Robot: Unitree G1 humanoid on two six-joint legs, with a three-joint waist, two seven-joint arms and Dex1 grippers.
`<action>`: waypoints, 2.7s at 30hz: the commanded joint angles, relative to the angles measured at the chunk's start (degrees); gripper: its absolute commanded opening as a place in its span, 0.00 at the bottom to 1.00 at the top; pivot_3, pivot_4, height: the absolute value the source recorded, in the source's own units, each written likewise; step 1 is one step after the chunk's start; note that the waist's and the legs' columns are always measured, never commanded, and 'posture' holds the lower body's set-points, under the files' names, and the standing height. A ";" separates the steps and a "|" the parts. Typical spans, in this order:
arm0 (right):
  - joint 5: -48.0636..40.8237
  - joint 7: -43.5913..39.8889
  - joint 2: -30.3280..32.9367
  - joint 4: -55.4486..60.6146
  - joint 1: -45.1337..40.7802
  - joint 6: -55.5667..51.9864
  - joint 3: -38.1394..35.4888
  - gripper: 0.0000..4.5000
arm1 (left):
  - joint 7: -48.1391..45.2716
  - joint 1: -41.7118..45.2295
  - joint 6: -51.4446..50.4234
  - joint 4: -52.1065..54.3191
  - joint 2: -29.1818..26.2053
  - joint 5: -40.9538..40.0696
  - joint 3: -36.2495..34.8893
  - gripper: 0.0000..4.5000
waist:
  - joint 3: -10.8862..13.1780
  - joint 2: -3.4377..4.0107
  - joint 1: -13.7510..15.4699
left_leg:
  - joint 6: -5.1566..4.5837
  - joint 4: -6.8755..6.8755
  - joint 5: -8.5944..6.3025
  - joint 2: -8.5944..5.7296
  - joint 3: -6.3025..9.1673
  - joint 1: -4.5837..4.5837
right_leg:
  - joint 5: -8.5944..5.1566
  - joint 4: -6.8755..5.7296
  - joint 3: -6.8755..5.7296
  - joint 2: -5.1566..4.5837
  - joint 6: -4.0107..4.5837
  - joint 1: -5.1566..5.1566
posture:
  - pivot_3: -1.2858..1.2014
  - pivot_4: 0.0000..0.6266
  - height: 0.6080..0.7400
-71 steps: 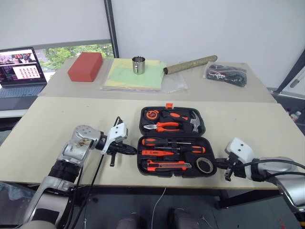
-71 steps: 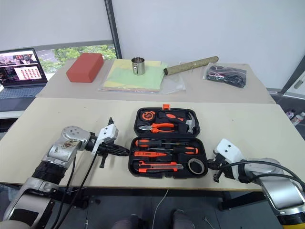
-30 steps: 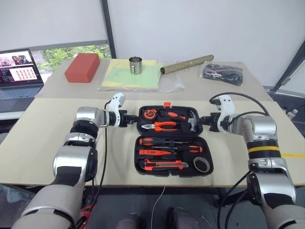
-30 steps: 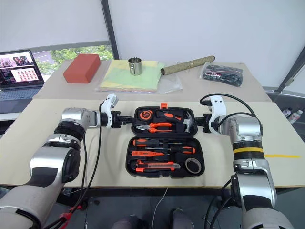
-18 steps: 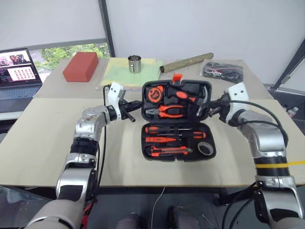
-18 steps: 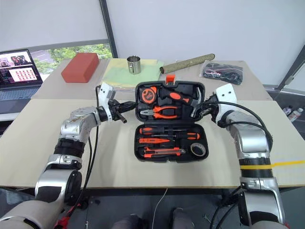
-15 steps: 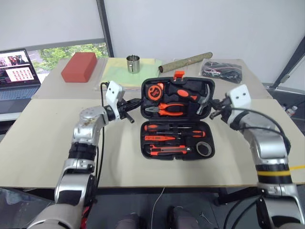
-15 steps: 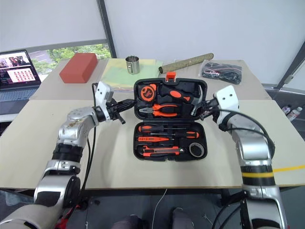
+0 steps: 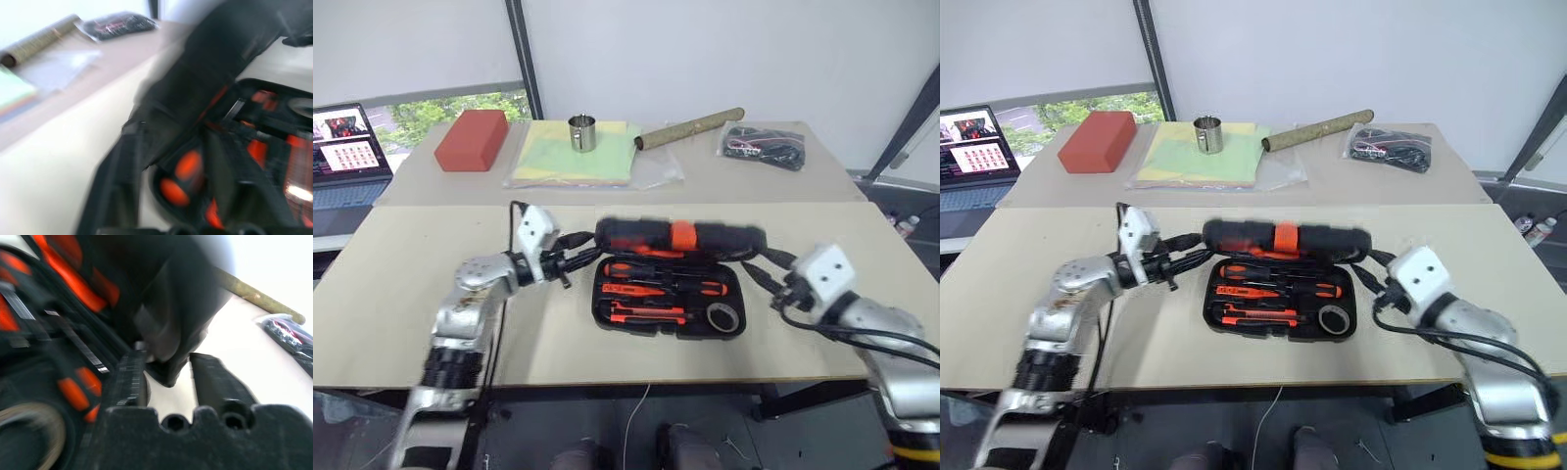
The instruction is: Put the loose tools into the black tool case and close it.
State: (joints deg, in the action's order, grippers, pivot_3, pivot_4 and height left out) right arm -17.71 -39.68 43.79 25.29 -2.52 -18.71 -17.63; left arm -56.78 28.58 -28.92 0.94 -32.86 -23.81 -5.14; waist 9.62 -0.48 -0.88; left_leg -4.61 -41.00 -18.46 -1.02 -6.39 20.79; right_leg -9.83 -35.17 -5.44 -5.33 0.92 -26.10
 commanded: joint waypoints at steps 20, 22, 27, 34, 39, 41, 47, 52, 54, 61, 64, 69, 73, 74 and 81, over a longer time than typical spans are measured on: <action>0.53 -13.41 9.91 9.61 11.16 -8.44 13.10 0.08 | -4.27 36.65 37.34 -60.36 10.13 23.85 18.06 0.26 | -0.03 -0.61 2.76 | -0.64 -0.62 -0.34 -0.28 0.20 0.11 | 0.09 0.23 -0.23 -0.46 0.00 0.54 | 0.52 0.24 1.00; 0.39 -13.86 9.55 8.64 9.77 -8.60 14.41 0.00 | -2.68 38.39 41.37 -65.08 12.17 27.10 19.87 0.10 | -0.03 -0.61 2.50 | -0.64 -0.64 -0.33 -0.31 0.11 0.37 | 0.12 0.19 -0.31 -0.24 -0.04 0.20 | 0.52 0.24 1.00; 5.19 -9.29 7.92 4.07 4.10 -10.31 18.15 0.00 | -9.42 40.72 45.28 -71.19 15.93 31.94 23.15 0.00 | -0.01 -0.65 2.15 | -0.63 -0.64 -0.32 -0.23 0.08 0.51 | 0.10 0.23 -0.49 -0.01 -0.04 0.15 | 0.52 0.24 1.00; 8.87 -3.22 5.96 -2.65 0.11 -9.93 14.50 0.00 | -32.41 40.07 42.74 -69.97 16.18 28.71 21.08 0.00 | 0.00 -0.66 1.78 | -0.62 -0.81 -0.33 -0.18 0.01 0.54 | 0.09 0.16 -0.39 -0.42 -0.12 0.07 | 0.52 0.24 1.00; 7.01 -1.70 4.93 -1.90 1.67 -10.48 9.56 0.00 | -32.87 41.94 33.22 -68.83 16.15 23.29 14.13 0.00 | 0.00 -0.66 1.69 | -0.63 -0.90 -0.32 -0.21 0.06 0.84 | 0.13 0.12 -0.45 -0.76 -0.14 -0.12 | 0.52 0.24 1.00; 5.01 -1.55 4.29 0.22 3.84 -12.42 5.35 0.00 | -32.97 42.85 27.60 -68.08 15.22 20.64 10.97 0.00 | 0.00 -0.66 1.56 | -0.64 -0.91 -0.31 -0.20 0.07 0.88 | 0.14 0.07 -0.55 -0.68 -0.14 -0.16 | 0.52 0.24 1.00; -5.80 -1.73 1.24 10.33 9.35 -20.45 -7.18 0.00 | -35.69 40.78 12.54 -55.82 16.72 15.37 9.81 0.00 | -0.02 -0.63 1.59 | -0.65 -0.89 -0.31 -0.13 0.12 0.80 | 0.13 0.08 -0.60 -0.23 -0.14 -0.02 | 0.52 0.24 1.00; -10.25 1.26 -0.58 15.96 8.74 -25.73 -6.07 0.00 | -30.86 33.92 18.50 -47.12 20.94 20.16 16.36 0.00 | -0.04 -0.60 1.68 | -0.63 -0.89 -0.32 -0.15 0.15 0.55 | 0.13 0.09 -0.22 -0.34 -0.14 0.19 | 0.52 0.24 1.00; -9.27 2.86 -1.14 15.51 7.74 -26.04 -2.94 0.00 | -27.62 32.26 23.94 -47.11 21.92 23.61 19.59 0.00 | -0.03 -0.61 1.57 | -0.63 -0.89 -0.32 -0.15 0.13 0.55 | 0.14 0.09 -0.07 -0.32 -0.14 0.16 | 0.52 0.24 1.00; -5.67 5.60 -0.16 12.21 7.99 -26.74 2.28 0.00 | -25.42 30.69 30.57 -47.06 22.38 26.13 23.45 0.00 | -0.18 -0.49 1.83 | -0.63 -0.89 -0.31 -0.12 0.12 0.39 | 0.17 0.07 -0.06 -0.71 -0.08 0.28 | 0.52 0.24 1.00; -5.91 5.53 -0.16 12.58 9.44 -27.02 1.03 0.00 | -25.76 30.78 30.80 -46.94 22.33 25.56 23.57 0.00 | -0.19 -0.51 1.91 | -0.66 -0.90 -0.32 -0.15 0.12 0.40 | 0.17 0.07 -0.06 -0.74 -0.10 0.29 | 0.52 0.24 1.00; -6.83 6.41 -0.97 13.45 11.20 -27.70 -2.07 0.00 | -26.14 30.85 32.89 -47.05 22.36 25.93 24.33 0.00 | -0.19 -0.51 1.97 | -0.76 -0.90 -0.36 -0.14 0.12 0.40 | 0.17 0.07 -0.07 -0.71 -0.10 0.30 | 0.52 0.24 1.00; -6.78 7.04 -2.05 13.42 14.10 -27.87 -2.59 0.00 | -25.75 30.64 37.25 -47.73 22.18 27.59 26.12 0.00 | -0.20 -0.52 2.22 | -0.82 -0.90 -0.40 -0.13 0.13 0.40 | 0.16 0.09 -0.09 -0.72 -0.11 0.32 | 0.52 0.24 1.00; -6.53 7.42 -2.58 13.02 14.71 -27.76 -1.89 0.00 | -25.48 30.70 38.32 -48.11 22.27 27.87 26.41 0.00 | -0.22 -0.52 2.26 | -0.83 -0.89 -0.40 -0.13 0.13 0.40 | 0.16 0.10 -0.09 -0.71 -0.11 0.32 | 0.52 0.24 1.00; -3.61 9.67 -5.27 8.42 12.52 -25.43 4.20 0.00 | -24.87 31.80 42.52 -49.95 23.48 29.30 27.92 0.00 | -0.26 -0.53 2.31 | -0.94 -0.90 -0.47 -0.13 0.13 0.35 | 0.15 0.15 -0.11 -0.74 -0.15 0.43 | 0.52 0.24 1.00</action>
State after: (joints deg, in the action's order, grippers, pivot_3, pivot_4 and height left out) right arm -22.18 -30.87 38.57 33.54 11.55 -46.01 -13.17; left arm -81.18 60.92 13.28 -47.09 -10.01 2.70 19.81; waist 9.36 -1.00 1.42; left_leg -5.58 -41.91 -18.94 -1.16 -6.27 21.15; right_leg -9.69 -35.01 -5.55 -6.09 0.73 -25.67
